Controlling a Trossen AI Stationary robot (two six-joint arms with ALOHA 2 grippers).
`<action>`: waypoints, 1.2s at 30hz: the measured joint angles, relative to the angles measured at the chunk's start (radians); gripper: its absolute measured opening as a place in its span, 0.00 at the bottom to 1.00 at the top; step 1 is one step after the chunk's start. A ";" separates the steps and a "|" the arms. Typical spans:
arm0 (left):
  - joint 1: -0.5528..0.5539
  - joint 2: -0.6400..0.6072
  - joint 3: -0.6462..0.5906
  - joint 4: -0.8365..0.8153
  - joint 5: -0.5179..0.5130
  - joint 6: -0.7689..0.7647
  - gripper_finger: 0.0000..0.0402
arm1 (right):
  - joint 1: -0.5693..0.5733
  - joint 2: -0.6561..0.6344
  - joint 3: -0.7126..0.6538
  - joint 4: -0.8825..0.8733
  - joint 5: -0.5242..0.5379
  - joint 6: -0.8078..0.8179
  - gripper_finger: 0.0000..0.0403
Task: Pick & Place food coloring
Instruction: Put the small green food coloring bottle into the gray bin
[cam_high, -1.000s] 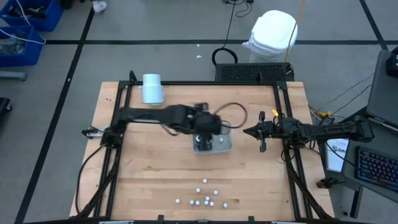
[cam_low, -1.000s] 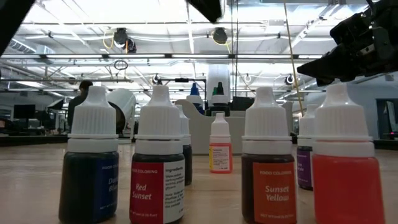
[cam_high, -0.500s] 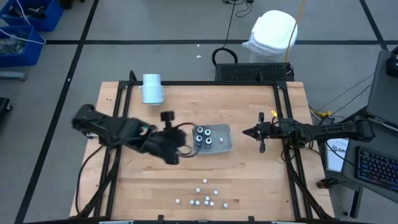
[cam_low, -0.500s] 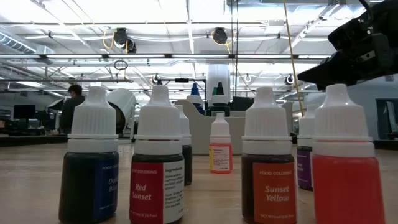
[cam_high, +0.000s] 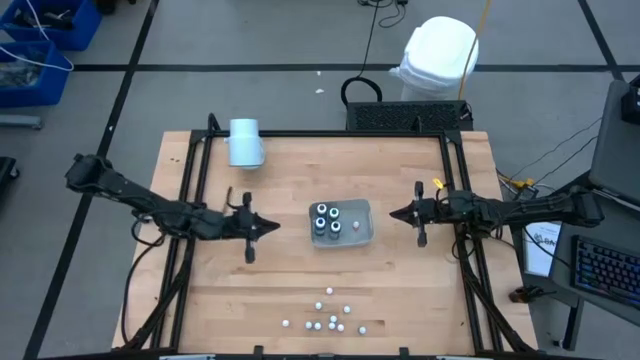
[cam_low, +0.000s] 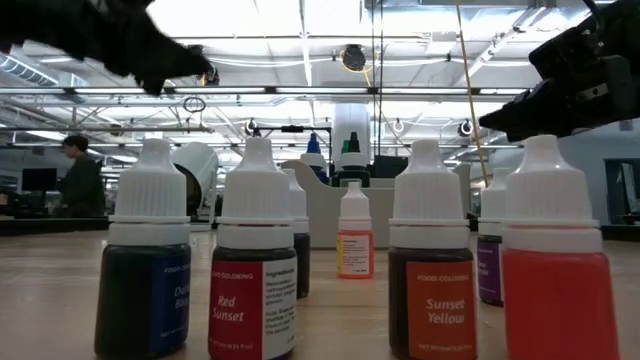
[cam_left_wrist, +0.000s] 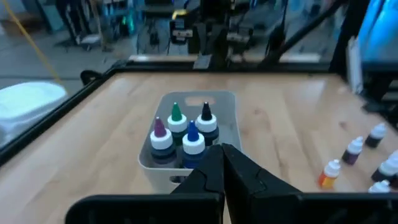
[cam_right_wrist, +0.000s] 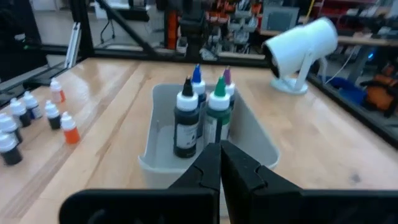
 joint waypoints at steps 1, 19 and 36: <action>0.008 -0.008 -0.045 0.065 0.005 0.001 0.01 | 0.000 0.000 0.000 0.012 0.004 0.000 0.00; 0.076 -0.034 -0.255 0.252 -0.072 0.080 0.01 | 0.178 0.150 0.368 -0.413 0.113 0.022 0.00; 0.100 -0.034 -0.255 0.266 -0.102 0.076 0.02 | 0.565 0.882 1.041 -0.920 0.245 0.266 0.15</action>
